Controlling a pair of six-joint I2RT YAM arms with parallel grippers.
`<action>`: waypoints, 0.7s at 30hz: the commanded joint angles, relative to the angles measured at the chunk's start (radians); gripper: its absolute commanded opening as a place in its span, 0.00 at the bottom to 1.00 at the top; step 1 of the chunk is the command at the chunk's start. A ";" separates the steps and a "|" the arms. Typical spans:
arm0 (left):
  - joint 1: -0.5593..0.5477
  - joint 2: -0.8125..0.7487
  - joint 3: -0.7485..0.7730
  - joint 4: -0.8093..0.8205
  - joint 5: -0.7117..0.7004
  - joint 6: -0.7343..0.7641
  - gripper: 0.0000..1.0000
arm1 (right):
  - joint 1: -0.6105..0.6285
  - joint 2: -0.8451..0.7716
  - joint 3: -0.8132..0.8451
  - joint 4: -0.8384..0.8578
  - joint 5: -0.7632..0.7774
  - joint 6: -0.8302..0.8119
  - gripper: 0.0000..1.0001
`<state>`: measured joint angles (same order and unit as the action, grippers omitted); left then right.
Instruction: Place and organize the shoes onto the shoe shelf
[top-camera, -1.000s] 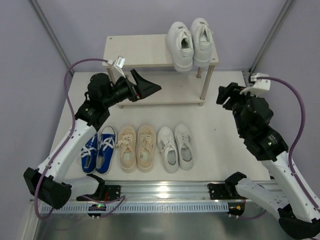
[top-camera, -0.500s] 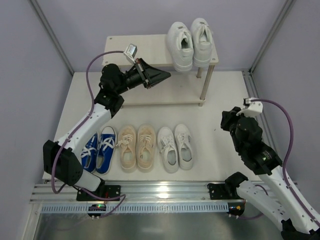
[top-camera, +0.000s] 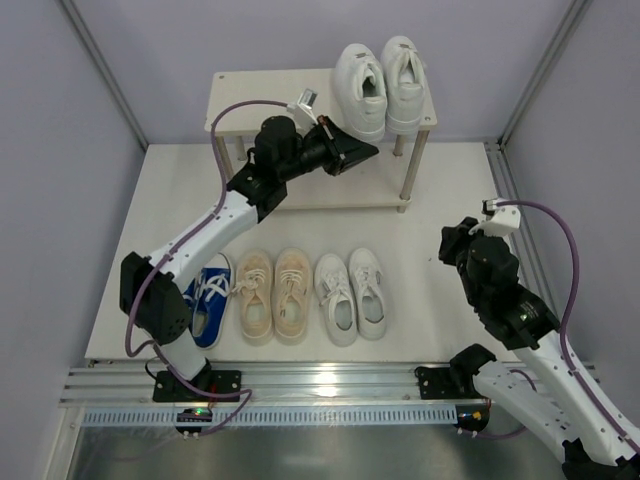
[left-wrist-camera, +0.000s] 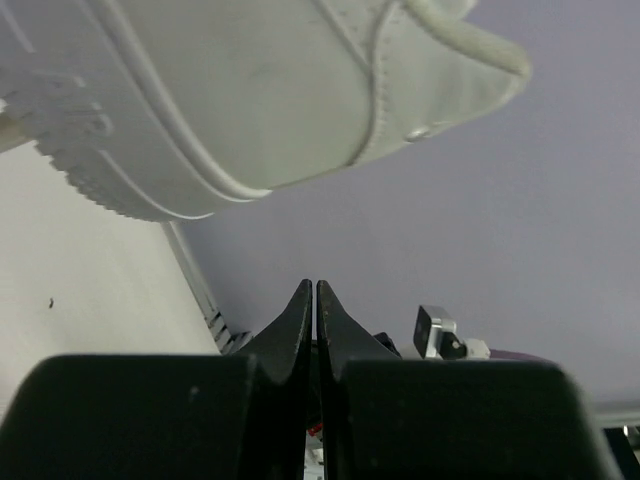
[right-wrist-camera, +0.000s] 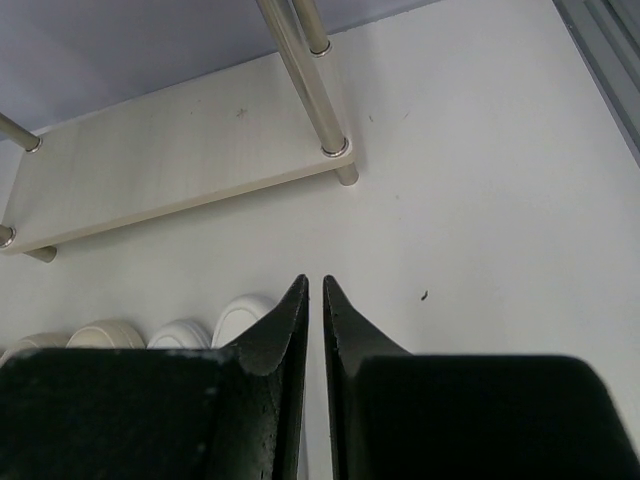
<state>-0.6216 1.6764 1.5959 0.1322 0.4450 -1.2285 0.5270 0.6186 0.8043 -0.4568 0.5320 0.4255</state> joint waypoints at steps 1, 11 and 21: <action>-0.029 0.017 0.073 -0.112 -0.121 0.075 0.00 | 0.001 -0.003 -0.016 0.038 0.010 0.021 0.13; -0.030 0.080 0.133 -0.172 -0.218 0.129 0.00 | 0.001 0.009 -0.030 0.046 0.017 0.021 0.13; -0.012 0.141 0.177 -0.178 -0.224 0.123 0.00 | 0.001 0.001 -0.031 0.033 0.026 0.016 0.13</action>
<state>-0.6456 1.7927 1.7340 -0.0570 0.2508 -1.1210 0.5270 0.6270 0.7681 -0.4511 0.5343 0.4263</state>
